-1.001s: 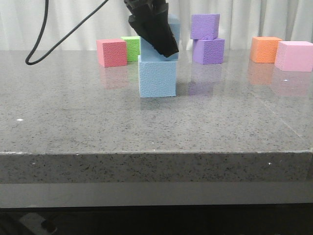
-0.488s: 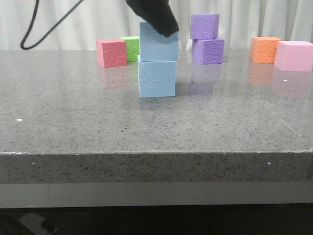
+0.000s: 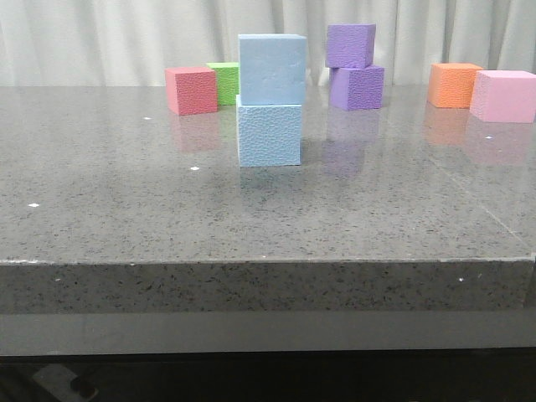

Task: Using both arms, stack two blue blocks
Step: 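Open the left gripper and raise it off the stack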

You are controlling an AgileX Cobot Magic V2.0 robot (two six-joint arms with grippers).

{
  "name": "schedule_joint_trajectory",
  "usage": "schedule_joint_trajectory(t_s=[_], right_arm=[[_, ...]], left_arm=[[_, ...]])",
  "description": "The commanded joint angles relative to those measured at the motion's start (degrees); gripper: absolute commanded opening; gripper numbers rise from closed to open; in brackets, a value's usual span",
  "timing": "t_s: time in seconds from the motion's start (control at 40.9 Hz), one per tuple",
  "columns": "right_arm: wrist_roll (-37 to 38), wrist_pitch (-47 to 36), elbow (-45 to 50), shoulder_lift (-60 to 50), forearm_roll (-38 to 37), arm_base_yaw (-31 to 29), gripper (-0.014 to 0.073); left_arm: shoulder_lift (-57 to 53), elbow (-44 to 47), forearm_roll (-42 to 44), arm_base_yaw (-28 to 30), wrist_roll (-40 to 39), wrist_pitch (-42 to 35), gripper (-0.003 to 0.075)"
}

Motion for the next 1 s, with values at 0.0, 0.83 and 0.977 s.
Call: schedule_joint_trajectory(t_s=[0.0, 0.83, 0.977], right_arm=[[-0.6, -4.4, -1.6, -0.3, 0.4, -0.4, 0.0664], [0.1, 3.0, -1.9, -0.4, -2.9, -0.4, 0.0664], [5.6, 8.3, -3.2, -0.4, -9.3, -0.4, 0.0664]], left_arm=[[-5.9, -0.8, -2.6, -0.1, -4.3, -2.9, 0.0589], [-41.2, 43.5, 13.0, -0.1, -39.2, -12.0, 0.0588], [-47.2, 52.8, 16.6, -0.1, -45.2, -12.5, 0.0589]])
